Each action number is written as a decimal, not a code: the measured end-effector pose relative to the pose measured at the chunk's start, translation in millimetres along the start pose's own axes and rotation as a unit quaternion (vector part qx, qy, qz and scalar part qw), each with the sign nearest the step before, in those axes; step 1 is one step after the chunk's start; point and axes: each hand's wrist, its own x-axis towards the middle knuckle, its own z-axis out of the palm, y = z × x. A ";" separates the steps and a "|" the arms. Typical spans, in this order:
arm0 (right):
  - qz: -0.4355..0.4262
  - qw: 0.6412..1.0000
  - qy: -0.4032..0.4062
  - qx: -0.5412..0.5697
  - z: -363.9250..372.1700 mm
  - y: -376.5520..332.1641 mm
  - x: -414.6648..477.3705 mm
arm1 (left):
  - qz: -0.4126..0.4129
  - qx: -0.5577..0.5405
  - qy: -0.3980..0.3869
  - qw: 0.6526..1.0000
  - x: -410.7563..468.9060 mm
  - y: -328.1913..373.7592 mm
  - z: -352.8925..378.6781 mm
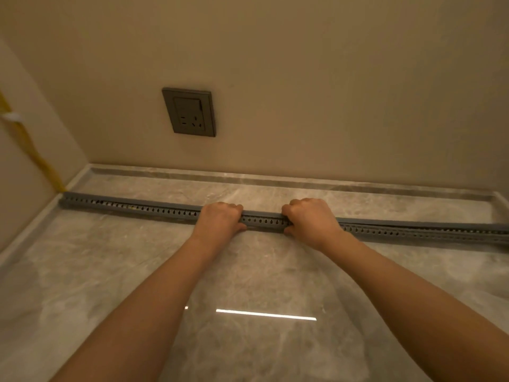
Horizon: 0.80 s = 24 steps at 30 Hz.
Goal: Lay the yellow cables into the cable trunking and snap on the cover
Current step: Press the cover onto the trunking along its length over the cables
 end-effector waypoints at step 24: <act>-0.033 0.997 0.057 0.036 9.8 11.4 3.0 | 0.007 -0.081 0.071 0.994 17.2 73.2 3.3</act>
